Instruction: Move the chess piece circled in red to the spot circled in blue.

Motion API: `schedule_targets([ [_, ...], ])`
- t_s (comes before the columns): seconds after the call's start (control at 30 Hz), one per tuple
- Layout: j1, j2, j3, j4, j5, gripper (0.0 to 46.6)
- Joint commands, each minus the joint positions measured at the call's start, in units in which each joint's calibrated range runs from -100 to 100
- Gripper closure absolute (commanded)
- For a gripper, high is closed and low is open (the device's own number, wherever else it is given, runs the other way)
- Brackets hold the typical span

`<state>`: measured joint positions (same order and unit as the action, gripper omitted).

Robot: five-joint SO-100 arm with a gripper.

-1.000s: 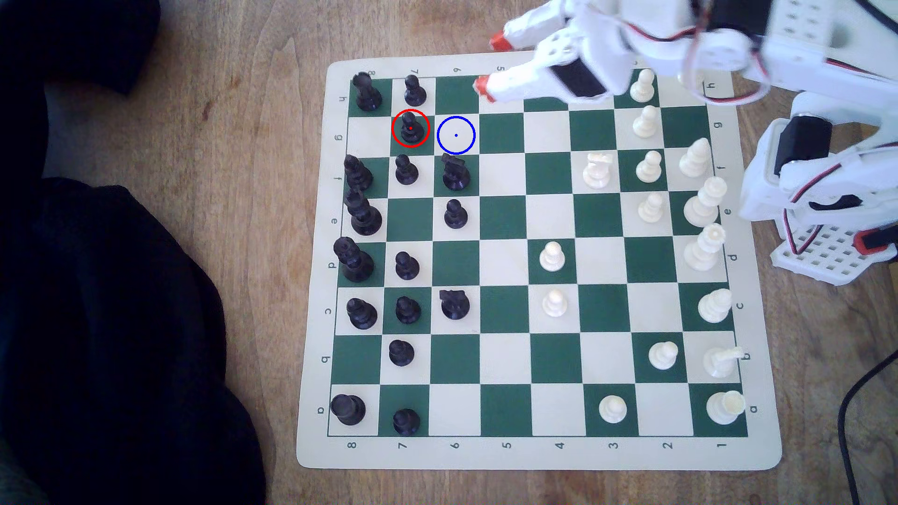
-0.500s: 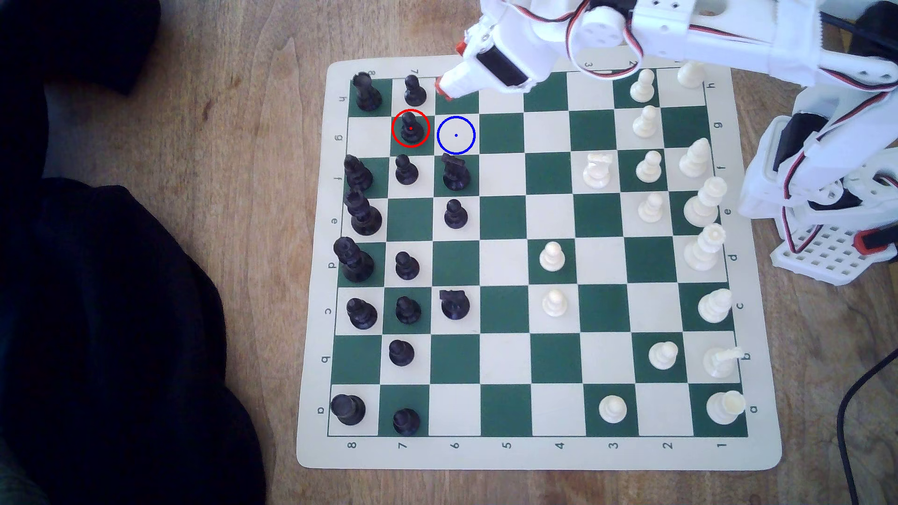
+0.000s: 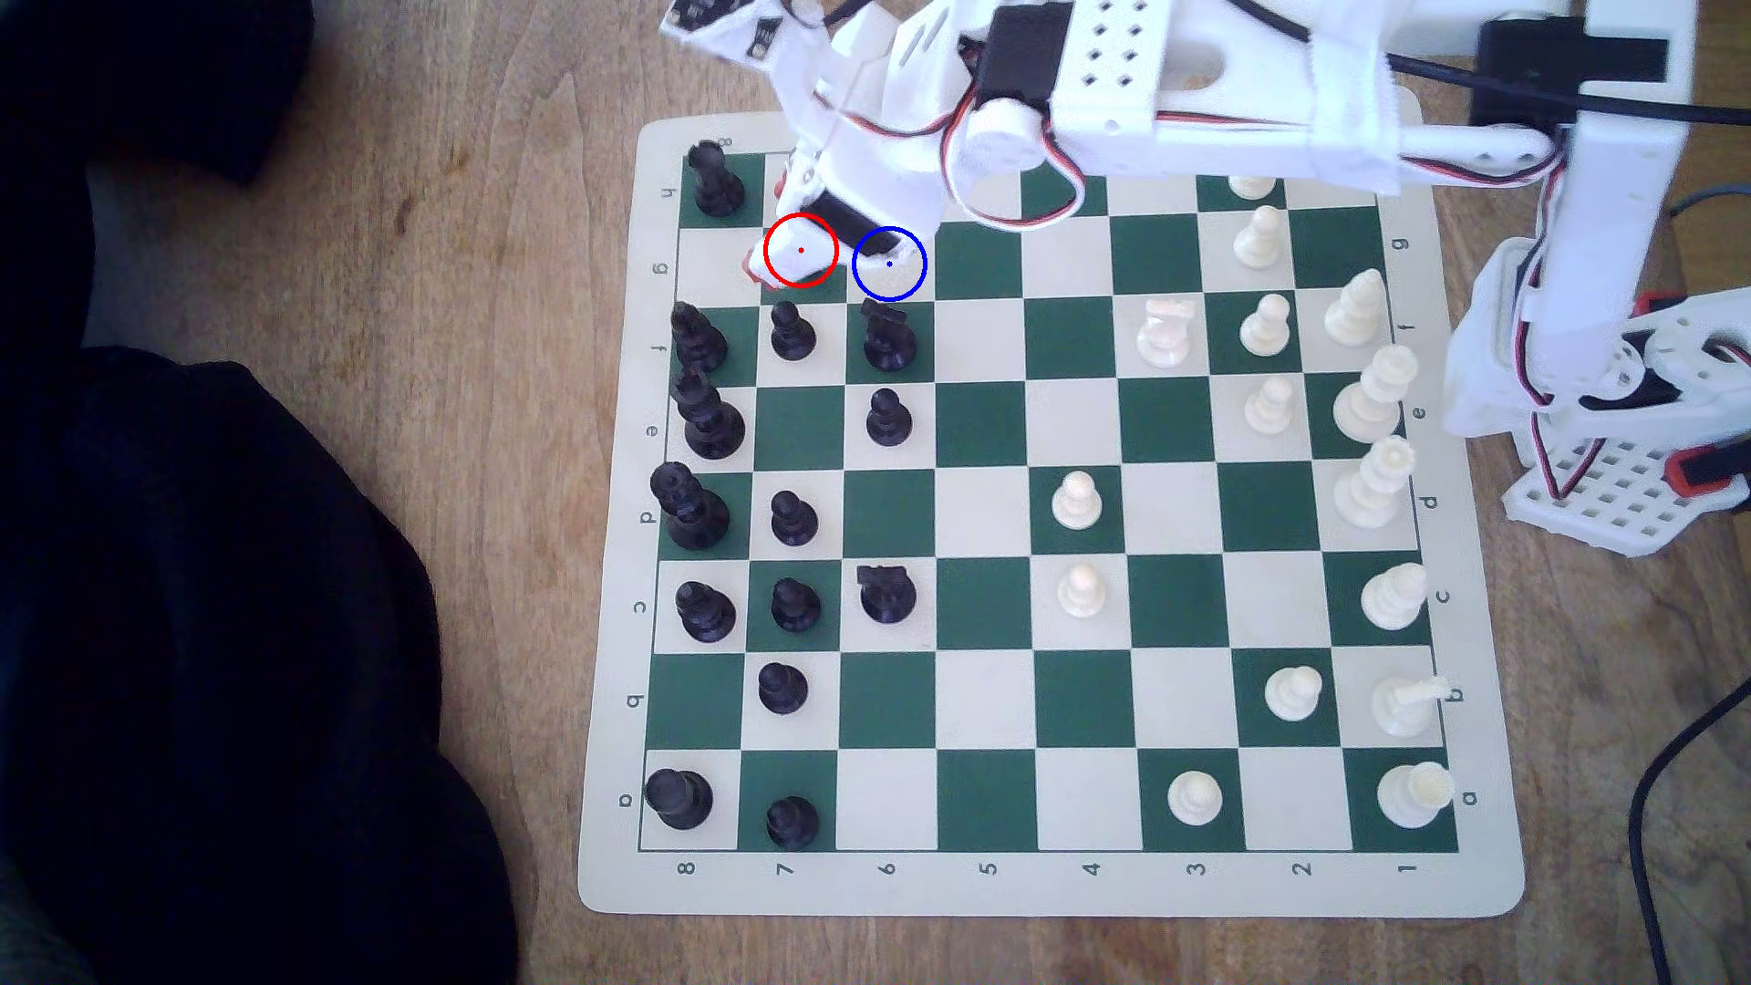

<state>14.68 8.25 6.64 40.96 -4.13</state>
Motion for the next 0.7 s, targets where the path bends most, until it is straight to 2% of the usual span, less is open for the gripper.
schedule_targets([
  [0.0, 2.4, -1.5, -4.6, 0.2, 0.3, 30.3],
  [0.67, 2.4, 5.0, -4.2, -2.1, 0.4, 31.0],
])
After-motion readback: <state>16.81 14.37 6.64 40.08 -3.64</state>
